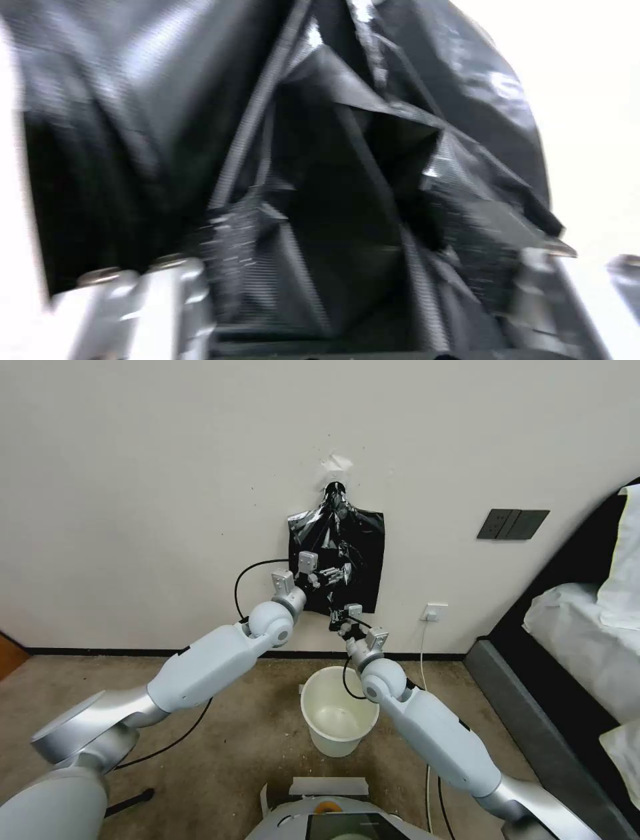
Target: Place a trash bag onto the trash bin.
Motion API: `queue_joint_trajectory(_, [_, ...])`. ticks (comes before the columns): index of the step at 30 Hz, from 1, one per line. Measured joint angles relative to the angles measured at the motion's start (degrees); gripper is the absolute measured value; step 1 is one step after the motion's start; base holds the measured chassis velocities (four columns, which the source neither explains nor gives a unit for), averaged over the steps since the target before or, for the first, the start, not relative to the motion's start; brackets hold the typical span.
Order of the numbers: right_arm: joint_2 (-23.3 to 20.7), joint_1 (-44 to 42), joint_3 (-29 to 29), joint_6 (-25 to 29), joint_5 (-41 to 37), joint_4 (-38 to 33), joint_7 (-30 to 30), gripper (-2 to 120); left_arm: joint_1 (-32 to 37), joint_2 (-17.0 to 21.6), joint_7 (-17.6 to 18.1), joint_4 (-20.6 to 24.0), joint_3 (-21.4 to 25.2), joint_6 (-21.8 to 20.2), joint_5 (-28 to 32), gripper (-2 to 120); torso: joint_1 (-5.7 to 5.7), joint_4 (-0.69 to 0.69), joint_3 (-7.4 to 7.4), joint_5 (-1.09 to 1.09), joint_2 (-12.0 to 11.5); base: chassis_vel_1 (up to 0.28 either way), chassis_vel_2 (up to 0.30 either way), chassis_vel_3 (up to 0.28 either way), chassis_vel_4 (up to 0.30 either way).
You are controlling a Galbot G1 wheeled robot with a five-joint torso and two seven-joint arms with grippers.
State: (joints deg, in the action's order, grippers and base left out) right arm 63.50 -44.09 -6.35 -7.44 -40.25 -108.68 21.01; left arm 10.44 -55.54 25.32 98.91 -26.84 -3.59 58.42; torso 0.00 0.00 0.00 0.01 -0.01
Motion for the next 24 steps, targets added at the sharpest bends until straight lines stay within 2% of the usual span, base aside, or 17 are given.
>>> queue_joint_trajectory(3, [-0.12,-0.27,0.17,0.04,0.01,-0.16,-0.04,0,0.21,-0.06,0.02,-0.19,0.07,0.0,0.01,51,0.0,0.0,0.0,-0.01,0.0,0.0,0.0,0.0,0.0])
queue_joint_trajectory(6, [-0.46,-0.63,0.34,0.14,0.04,-0.44,-0.1,0,0.32,-0.65,0.02,-0.41,0.11,0.0,0.13,36,0.0,0.0,0.0,-0.01,0.0,0.0,0.0,0.0,0.0])
queue_joint_trajectory(7, [-0.46,-0.63,0.34,0.14,0.04,-0.44,-0.1,0,0.32,-0.65,0.02,-0.41,0.11,0.0,0.13,36,0.0,0.0,0.0,-0.01,0.0,0.0,0.0,0.0,0.0])
queue_joint_trajectory(9, [-0.66,-0.8,0.5,0.22,0.05,-0.69,-0.14,0,0.02,-0.93,-0.04,-0.64,-0.4,0.0,0.24,25,0.0,-0.01,0.0,0.0,0.0,0.0,0.0,0.0,0.0])
queue_joint_trajectory(11, [-0.72,-0.84,0.56,0.25,0.05,-0.75,-0.16,0,-0.06,-1.0,-0.07,-0.72,-0.54,0.0,0.25,23,0.0,-0.01,0.0,0.0,0.0,0.0,0.0,0.0,0.0])
queue_joint_trajectory(12, [-0.83,-0.96,0.71,0.28,0.06,-0.92,-0.18,0,-0.14,-1.08,-0.11,-0.83,-0.6,0.0,0.26,14,0.0,-0.01,0.0,0.0,0.0,0.0,0.0,0.0,0.0])
queue_joint_trajectory(14, [-0.9,-1.02,0.79,0.3,0.05,-0.98,-0.2,0,-0.16,-1.11,-0.14,-0.86,-0.59,0.01,0.27,11,0.0,-0.01,0.0,0.0,0.0,0.0,0.0,0.0,0.0])
queue_joint_trajectory(16, [-0.95,-1.18,0.96,0.31,0.05,-1.11,-0.23,0,-0.16,-1.11,-0.17,-0.95,-0.47,0.09,0.28,1,0.0,-0.01,0.0,0.0,0.0,0.0,0.0,0.0,0.0])
queue_joint_trajectory(22, [-0.63,-2.01,1.86,0.09,0.01,-2.2,-0.55,0,-0.26,-1.55,-0.28,-1.34,0.54,0.48,0.28,0,0.0,0.01,0.0,0.0,0.0,0.0,0.0,0.0,0.0])
queue_joint_trajectory(24, [-0.8,-3.52,3.18,0.09,0.34,-3.71,-1.72,10,-0.52,-1.98,-0.32,-1.86,0.91,0.69,0.28,0,0.0,0.0,0.0,-0.01,0.0,0.0,0.0,0.0,0.0])
